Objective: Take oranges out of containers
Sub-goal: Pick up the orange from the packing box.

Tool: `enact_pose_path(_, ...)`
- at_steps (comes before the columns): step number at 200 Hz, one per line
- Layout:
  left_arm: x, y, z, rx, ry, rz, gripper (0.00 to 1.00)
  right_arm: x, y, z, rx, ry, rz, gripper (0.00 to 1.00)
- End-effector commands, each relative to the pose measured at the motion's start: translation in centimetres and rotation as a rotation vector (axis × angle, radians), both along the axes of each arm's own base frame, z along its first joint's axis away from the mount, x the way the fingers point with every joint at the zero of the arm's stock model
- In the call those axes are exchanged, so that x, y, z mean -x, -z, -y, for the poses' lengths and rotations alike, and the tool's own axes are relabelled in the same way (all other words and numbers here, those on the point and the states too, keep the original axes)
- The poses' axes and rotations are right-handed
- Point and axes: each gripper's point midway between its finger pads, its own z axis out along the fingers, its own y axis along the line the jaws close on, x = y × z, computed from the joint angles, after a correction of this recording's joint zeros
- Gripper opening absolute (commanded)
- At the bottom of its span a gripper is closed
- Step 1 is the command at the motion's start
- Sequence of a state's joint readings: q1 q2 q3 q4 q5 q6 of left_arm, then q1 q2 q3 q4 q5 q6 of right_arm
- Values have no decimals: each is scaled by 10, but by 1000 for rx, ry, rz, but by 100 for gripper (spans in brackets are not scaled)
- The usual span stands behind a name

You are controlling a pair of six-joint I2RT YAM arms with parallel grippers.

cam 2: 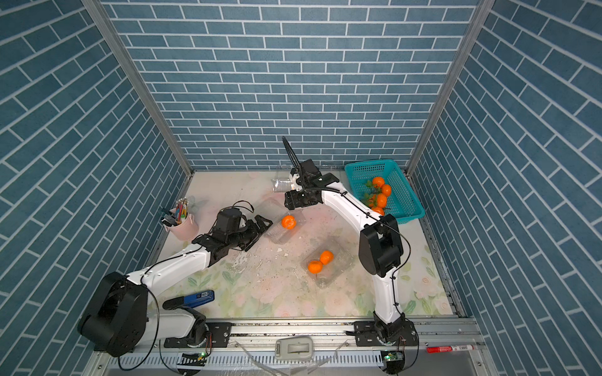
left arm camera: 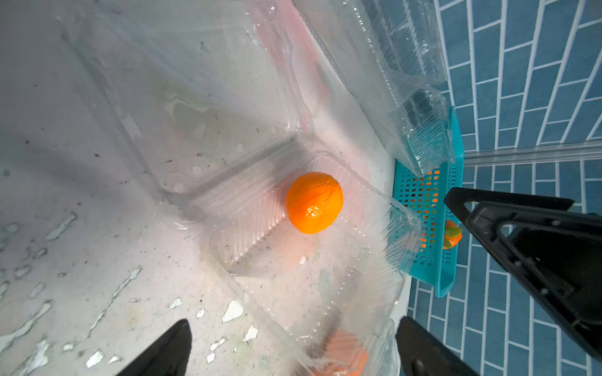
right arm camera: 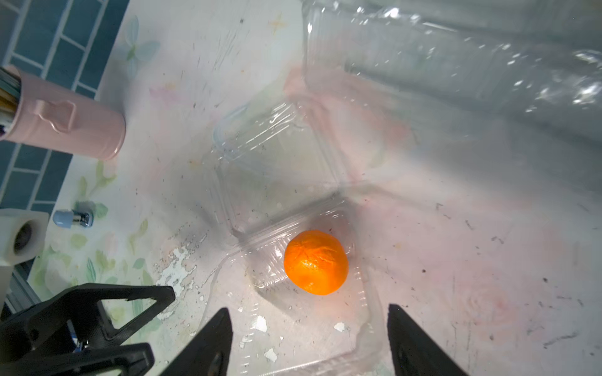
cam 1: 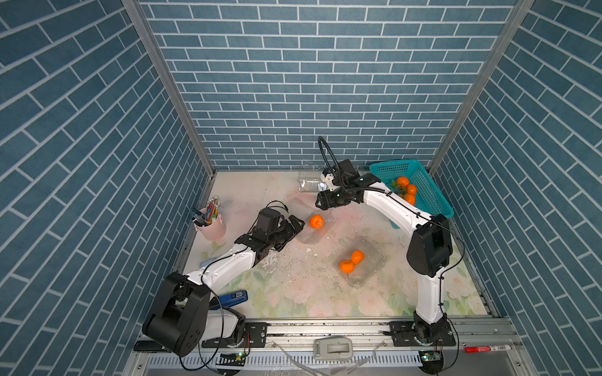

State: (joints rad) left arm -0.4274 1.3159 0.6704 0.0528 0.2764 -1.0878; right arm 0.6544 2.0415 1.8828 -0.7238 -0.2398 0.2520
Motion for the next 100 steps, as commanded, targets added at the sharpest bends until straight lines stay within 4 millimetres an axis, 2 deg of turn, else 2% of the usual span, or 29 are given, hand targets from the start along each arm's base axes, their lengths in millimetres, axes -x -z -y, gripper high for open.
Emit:
enact_pose_path(1, -3, -4, -2, 72, -38, 19, 99, 15, 14, -5, 89, -78, -19, 73)
enact_pose_path(59, -5, 1, -3, 87, -46, 14, 99, 36, 62, -10, 169, -124, -110, 71)
enact_pose_path(100, -6, 12, 2, 131, -54, -5, 99, 40, 92, -9, 209, -123, -138, 74)
